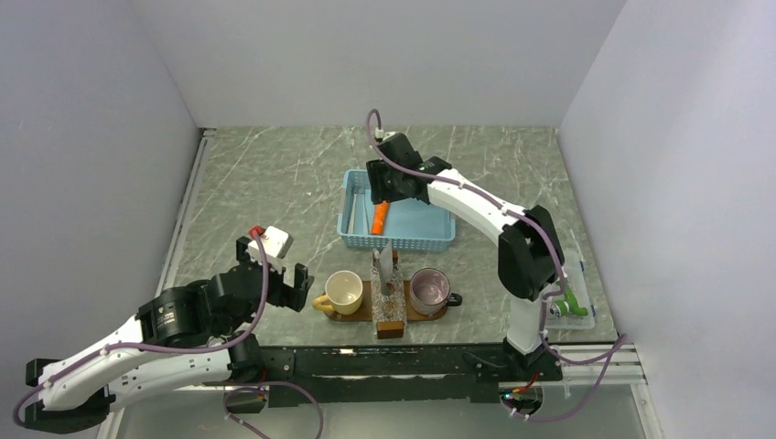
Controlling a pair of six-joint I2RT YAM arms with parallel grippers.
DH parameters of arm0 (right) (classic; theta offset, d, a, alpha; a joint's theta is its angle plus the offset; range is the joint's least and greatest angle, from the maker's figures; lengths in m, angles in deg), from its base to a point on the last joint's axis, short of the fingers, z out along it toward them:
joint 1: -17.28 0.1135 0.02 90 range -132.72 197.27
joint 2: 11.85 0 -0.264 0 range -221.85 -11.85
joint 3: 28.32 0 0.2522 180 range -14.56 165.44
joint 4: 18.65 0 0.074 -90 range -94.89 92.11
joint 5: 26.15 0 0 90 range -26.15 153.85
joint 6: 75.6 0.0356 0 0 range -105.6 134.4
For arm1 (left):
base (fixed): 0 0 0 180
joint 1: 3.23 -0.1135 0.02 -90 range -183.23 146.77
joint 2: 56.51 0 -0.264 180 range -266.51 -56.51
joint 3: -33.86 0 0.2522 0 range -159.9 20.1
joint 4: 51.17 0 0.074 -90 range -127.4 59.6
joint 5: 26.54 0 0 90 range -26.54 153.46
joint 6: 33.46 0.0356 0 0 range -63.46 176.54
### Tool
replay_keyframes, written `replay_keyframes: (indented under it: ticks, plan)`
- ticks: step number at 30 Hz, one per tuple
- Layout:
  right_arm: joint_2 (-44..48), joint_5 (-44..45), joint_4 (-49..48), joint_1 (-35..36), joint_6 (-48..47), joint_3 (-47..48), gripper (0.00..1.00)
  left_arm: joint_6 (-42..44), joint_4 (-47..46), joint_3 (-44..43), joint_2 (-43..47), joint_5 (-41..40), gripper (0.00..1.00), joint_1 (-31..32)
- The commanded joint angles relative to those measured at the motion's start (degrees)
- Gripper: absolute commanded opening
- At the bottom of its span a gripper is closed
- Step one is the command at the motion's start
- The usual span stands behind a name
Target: Prepare toiletry sets of a toothbrush and toothpaste on the tray
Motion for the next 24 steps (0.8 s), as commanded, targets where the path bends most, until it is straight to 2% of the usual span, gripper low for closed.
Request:
replay_keyframes:
  ticks: [1, 11, 24]
  plan:
    - [-2.9, -3.6, -5.76, -0.16, 0.36, 1.52, 0.52, 0.59, -1.94, 0.06, 0.33, -2.02, 1.0, 0.12]
    - [-13.96, -7.28, -8.12, -0.41, 1.57, 7.29, 0.46, 0.88, -2.39, 0.19, 0.11, -1.61, 0.99, -0.01]
    - [-20.8, -8.32, -8.21, -0.43, 1.27, 11.55, 0.43, 1.03, -2.36, 0.25, -0.14, -1.73, 0.99, -0.54]
